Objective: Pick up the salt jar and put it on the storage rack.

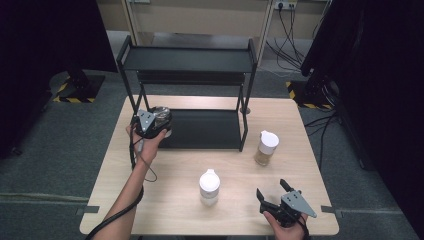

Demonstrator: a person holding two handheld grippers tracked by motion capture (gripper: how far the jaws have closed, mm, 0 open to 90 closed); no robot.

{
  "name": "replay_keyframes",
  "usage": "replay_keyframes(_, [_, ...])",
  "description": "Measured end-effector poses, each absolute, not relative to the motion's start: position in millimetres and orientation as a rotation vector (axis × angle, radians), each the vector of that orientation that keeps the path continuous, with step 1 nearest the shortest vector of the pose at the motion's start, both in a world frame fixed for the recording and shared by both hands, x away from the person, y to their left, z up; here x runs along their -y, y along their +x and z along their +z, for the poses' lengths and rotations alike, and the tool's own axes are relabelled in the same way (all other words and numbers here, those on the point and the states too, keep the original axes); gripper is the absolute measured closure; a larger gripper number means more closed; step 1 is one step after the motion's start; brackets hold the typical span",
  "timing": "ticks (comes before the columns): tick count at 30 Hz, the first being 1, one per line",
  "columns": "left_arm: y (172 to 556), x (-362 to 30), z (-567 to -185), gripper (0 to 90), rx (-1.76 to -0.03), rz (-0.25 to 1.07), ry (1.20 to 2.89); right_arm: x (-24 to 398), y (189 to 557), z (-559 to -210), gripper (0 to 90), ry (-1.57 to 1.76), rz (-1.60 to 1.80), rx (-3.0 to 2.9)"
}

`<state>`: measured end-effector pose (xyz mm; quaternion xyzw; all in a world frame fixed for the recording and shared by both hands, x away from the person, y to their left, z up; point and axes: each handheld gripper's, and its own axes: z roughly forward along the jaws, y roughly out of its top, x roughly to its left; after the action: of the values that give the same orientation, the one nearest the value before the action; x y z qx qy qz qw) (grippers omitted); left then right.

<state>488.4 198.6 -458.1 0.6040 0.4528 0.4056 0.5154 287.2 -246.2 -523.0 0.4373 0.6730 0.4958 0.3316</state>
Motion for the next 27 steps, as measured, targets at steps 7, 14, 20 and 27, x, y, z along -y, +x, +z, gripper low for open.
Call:
replay_keyframes(7, [495.1, -198.8, -461.4, 35.3, -1.102, 0.971, 1.463, 246.5, 287.2, -522.9, 7.5, 1.146, 1.297, -1.758])
replay_keyframes(14, [502.9, -198.9, -465.7, 35.3, -1.121, 0.966, 1.467, 246.8, 287.3, -522.9, 7.5, 1.146, 1.299, -1.759])
replay_keyframes(20, [510.1, -198.1, -467.3, 35.3, -1.135, 0.967, 1.470, 246.9, 287.3, -522.9, 7.5, 1.147, 1.300, -1.759])
replay_keyframes(27, [519.0, -194.4, -469.0, 35.2, -1.148, 0.959, 1.478, 247.0, 287.5, -522.9, 7.5, 1.146, 1.301, -1.762])
